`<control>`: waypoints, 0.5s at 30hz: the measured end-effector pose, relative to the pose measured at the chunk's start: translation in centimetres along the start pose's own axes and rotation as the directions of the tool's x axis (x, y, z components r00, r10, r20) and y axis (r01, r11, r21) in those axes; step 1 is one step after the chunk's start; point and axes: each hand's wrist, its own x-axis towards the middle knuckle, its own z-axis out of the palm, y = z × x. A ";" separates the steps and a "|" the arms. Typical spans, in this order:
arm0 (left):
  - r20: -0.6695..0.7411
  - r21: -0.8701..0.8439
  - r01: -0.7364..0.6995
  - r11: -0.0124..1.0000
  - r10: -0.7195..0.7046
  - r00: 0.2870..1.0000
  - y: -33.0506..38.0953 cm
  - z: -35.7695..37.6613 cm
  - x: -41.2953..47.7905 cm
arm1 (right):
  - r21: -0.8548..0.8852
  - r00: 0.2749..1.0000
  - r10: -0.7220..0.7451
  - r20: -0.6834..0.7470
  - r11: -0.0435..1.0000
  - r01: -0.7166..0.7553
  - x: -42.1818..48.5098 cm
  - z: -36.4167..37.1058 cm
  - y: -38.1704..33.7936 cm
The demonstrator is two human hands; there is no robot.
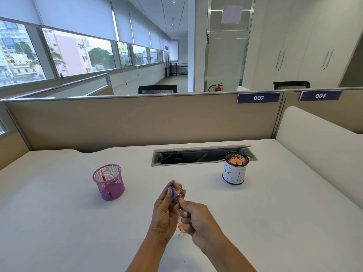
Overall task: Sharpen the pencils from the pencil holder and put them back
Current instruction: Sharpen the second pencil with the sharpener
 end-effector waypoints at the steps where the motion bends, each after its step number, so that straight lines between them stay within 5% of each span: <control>1: 0.005 0.001 0.002 1.000 -0.002 1.000 0.0 0.0 -0.1 | 0.048 0.999 0.040 0.011 0.998 -0.041 0.0 -0.1 -0.1; 15: 0.051 -0.050 0.010 0.999 -0.008 0.999 -0.4 -0.1 -0.3 | 0.552 0.916 0.265 0.300 0.735 -0.393 0.4 -0.5 -0.6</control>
